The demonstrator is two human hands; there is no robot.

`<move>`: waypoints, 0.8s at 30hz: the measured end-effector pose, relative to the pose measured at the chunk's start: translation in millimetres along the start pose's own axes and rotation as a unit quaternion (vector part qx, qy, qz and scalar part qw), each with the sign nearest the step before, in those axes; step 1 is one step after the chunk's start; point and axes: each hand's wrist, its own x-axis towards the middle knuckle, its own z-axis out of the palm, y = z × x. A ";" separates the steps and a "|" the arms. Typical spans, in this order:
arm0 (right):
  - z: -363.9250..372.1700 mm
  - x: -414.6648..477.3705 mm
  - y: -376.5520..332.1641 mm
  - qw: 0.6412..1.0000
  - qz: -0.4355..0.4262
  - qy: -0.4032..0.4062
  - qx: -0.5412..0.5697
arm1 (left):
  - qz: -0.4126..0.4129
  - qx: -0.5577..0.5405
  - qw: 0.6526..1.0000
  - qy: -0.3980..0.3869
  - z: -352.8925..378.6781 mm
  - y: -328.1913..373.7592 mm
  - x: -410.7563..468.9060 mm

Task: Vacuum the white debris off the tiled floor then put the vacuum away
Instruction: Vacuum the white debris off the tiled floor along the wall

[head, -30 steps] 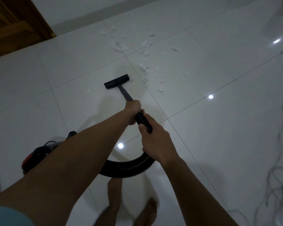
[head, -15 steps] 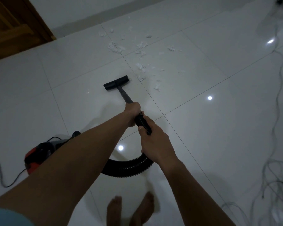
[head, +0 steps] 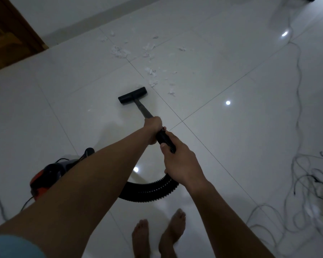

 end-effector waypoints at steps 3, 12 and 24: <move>4.5 -9.8 5.1 1.000 0.002 0.006 0.007 | -0.001 0.000 1.000 -0.006 -2.3 -9.0 -5.7; 0.5 -27.5 38.7 1.000 0.014 0.006 0.003 | -0.016 0.002 1.000 0.005 10.0 -44.2 -15.9; -25.9 -73.8 76.6 1.000 0.010 0.019 -0.010 | -0.020 0.004 1.000 -0.002 42.0 -88.9 -57.4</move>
